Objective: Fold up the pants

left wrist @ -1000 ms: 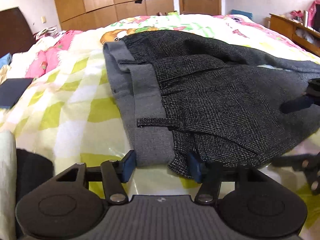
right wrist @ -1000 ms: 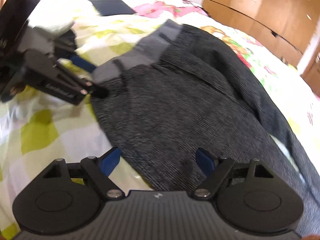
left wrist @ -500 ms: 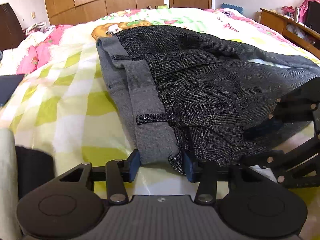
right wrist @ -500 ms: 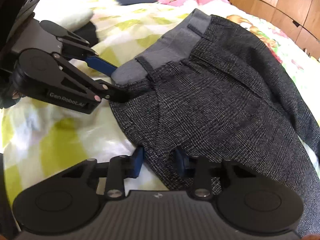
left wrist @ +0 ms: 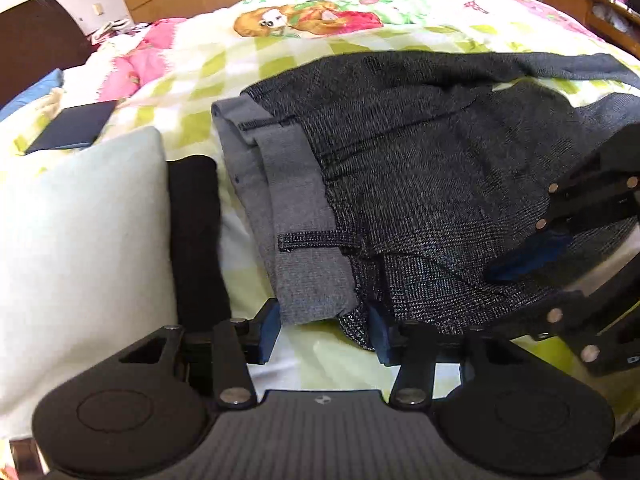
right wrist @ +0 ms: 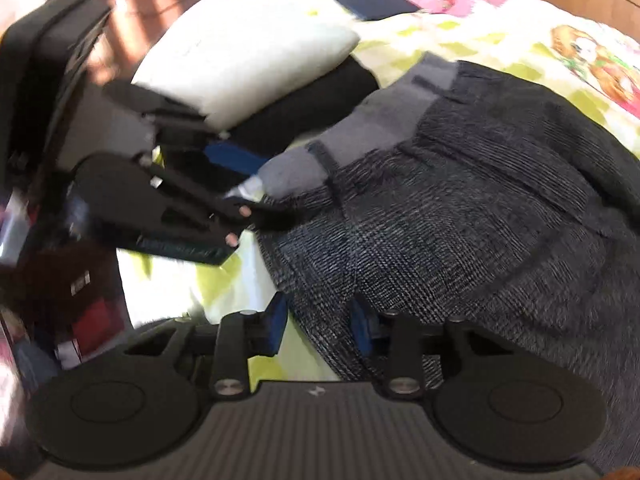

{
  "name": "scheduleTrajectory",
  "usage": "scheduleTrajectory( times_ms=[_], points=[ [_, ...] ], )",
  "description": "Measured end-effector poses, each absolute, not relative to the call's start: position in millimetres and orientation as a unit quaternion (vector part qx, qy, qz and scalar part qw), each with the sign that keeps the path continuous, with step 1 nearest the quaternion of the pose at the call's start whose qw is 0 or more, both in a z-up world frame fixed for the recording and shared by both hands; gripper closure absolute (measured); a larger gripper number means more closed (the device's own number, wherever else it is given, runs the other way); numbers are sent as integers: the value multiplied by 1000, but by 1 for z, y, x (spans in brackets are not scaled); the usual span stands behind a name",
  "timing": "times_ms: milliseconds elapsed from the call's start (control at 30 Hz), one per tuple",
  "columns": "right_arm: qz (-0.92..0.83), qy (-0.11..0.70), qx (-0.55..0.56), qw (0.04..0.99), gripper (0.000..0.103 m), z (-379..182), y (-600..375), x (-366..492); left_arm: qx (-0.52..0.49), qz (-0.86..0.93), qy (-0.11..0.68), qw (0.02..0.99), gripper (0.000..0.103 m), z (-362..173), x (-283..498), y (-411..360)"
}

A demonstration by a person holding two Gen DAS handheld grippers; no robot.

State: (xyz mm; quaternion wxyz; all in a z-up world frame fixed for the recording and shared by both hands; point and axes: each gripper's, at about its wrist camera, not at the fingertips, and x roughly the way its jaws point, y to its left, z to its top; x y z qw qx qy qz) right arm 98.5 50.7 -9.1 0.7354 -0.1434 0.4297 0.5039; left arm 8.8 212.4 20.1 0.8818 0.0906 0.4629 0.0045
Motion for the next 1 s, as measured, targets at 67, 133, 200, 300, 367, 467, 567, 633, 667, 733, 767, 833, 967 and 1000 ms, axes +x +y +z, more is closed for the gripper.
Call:
scheduleTrajectory(
  times_ms=[67,133,200,300,367,467,567,633,667,733,767,833,967,1000],
  points=[
    [487,433,-113,750,64,-1,28,103,90,14,453,887,42,31,6,206],
    [455,434,-87,772,59,7,-2,109,94,22,439,893,43,42,0,198],
    [402,438,-54,802,57,13,-47,115,104,26,423,900,43,51,-5,190],
    [295,445,11,846,57,18,-134,127,98,1,403,910,43,65,-2,175],
    [212,441,63,870,52,20,-201,129,107,-19,394,913,43,71,3,151],
    [97,424,140,890,42,20,-297,128,101,-71,380,917,43,76,18,113],
    [8,396,208,894,41,14,-375,130,91,-140,383,909,43,71,40,60],
    [-36,377,251,891,37,9,-418,134,97,-184,383,900,43,65,57,18],
    [-51,368,276,886,36,4,-434,138,97,-205,382,896,43,62,65,-2],
    [-69,351,325,875,35,-6,-465,149,94,-242,383,887,43,60,80,-41],
    [-76,345,343,870,34,-11,-476,155,93,-258,383,882,43,58,88,-57],
    [-83,336,380,858,33,-20,-495,171,99,-285,385,872,43,54,102,-86],
    [-96,347,440,823,32,-51,-518,210,105,-313,400,855,43,41,118,-118],
    [-99,344,453,817,33,-59,-522,212,106,-316,406,851,43,39,118,-122]
  ],
)
